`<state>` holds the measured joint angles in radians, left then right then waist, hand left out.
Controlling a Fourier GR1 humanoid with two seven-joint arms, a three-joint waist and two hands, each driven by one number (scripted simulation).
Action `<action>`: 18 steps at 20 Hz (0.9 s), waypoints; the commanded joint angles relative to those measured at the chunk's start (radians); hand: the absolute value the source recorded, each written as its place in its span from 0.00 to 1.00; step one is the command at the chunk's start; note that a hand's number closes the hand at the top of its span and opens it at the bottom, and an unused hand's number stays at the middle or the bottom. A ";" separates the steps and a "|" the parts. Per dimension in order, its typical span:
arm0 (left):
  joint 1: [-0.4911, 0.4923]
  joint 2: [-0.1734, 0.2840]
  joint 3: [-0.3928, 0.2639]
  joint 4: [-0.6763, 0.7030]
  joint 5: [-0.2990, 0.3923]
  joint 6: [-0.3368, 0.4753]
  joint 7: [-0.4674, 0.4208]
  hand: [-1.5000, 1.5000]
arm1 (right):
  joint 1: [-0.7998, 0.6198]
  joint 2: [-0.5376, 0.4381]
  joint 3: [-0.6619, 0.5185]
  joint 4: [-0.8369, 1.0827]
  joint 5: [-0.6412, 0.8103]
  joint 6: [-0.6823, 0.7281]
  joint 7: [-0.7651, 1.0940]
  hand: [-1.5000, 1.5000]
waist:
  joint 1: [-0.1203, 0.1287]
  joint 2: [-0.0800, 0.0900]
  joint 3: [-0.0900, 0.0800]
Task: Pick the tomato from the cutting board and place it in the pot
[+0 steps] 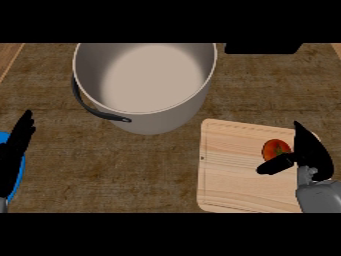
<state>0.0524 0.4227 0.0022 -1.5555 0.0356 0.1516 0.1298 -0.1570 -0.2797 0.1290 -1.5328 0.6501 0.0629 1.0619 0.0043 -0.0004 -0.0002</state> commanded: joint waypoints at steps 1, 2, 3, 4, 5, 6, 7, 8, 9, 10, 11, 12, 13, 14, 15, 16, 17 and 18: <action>-0.049 -0.024 0.020 0.037 -0.029 -0.024 0.015 0.50 | -0.060 0.029 -0.040 0.061 0.024 0.021 0.046 0.00 | -0.003 0.001 0.000; -0.053 -0.043 0.001 0.031 -0.045 -0.005 0.026 0.50 | -0.038 0.077 0.014 0.111 0.079 -0.042 0.027 0.00 | -0.002 0.001 0.000; 0.014 -0.023 0.036 -0.004 -0.023 -0.039 -0.005 0.50 | -0.042 0.023 -0.050 -0.010 0.015 0.074 0.089 0.00 | -0.002 -0.001 0.000; 0.005 -0.018 0.051 0.030 -0.003 -0.062 -0.040 0.50 | -0.092 0.056 -0.053 0.212 0.042 -0.027 -0.043 0.00 | 0.003 0.002 0.000; -0.021 -0.045 0.054 0.037 -0.032 -0.043 -0.021 0.50 | -0.056 0.037 -0.065 0.119 0.041 0.023 -0.006 0.00 | -0.002 0.000 0.000; -0.009 -0.068 0.021 0.047 -0.066 -0.037 -0.036 0.50 | -0.016 0.009 -0.085 0.071 0.000 0.065 -0.037 0.00 | -0.004 0.000 0.000; -0.023 -0.057 0.049 0.067 -0.051 -0.059 -0.035 0.50 | -0.075 0.050 -0.061 0.061 0.013 0.093 0.039 0.00 | -0.003 0.000 0.000; -0.039 -0.061 0.037 0.025 -0.071 -0.044 0.014 0.50 | -0.071 0.037 -0.062 0.129 0.026 0.079 -0.028 1.00 | -0.002 0.000 0.000; -0.013 -0.057 0.069 0.077 -0.054 -0.056 -0.060 0.50 | -0.029 0.053 -0.012 0.113 0.064 0.043 -0.073 1.00 | -0.002 0.000 0.000; -0.016 -0.064 0.033 -0.074 -0.076 -0.039 0.090 0.50 | -0.078 0.057 -0.029 0.105 0.062 0.059 -0.045 1.00 | 0.000 0.000 0.000; -0.093 -0.062 0.067 0.094 -0.079 -0.059 0.011 0.50 | -0.068 0.065 -0.021 0.173 0.095 0.009 -0.107 1.00 | -0.003 0.001 0.000; -0.075 -0.096 0.047 0.076 -0.094 -0.046 -0.016 0.50 | -0.048 0.013 -0.053 0.051 0.052 0.107 -0.069 1.00 | -0.006 0.000 0.000; 0.025 -0.094 0.065 -0.012 -0.091 -0.062 -0.012 0.50 | -0.072 0.056 -0.051 0.128 0.081 0.058 -0.091 1.00 | 0.000 0.000 0.000; -0.014 -0.076 0.062 -0.045 -0.080 -0.079 0.064 0.50 | -0.039 0.054 -0.050 0.195 0.104 -0.020 -0.177 1.00 | 0.000 0.000 0.000; -0.043 -0.084 0.092 0.050 -0.090 -0.087 -0.036 0.50 | -0.053 0.065 -0.049 0.190 0.107 0.008 -0.157 1.00 | -0.002 0.000 0.000; 0.018 -0.093 0.089 -0.058 -0.086 -0.099 0.036 0.50 | -0.039 0.075 -0.061 0.140 0.103 0.019 -0.130 1.00 | -0.001 0.000 0.000; -0.029 -0.131 0.072 0.086 -0.121 -0.060 -0.056 0.50 | -0.016 0.070 -0.041 0.087 0.105 0.064 -0.082 1.00 | -0.005 0.000 0.000; -0.055 -0.073 0.079 0.032 -0.096 -0.079 0.010 0.50 | -0.186 0.151 0.058 0.088 0.136 0.122 0.045 1.00 | 0.006 0.000 -0.001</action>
<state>0.0242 0.3364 0.0727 -1.5312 -0.0540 0.0810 0.1279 -0.2314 -0.2042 0.1019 -1.4167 0.7488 0.1093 0.9733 0.0034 -0.0018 -0.0021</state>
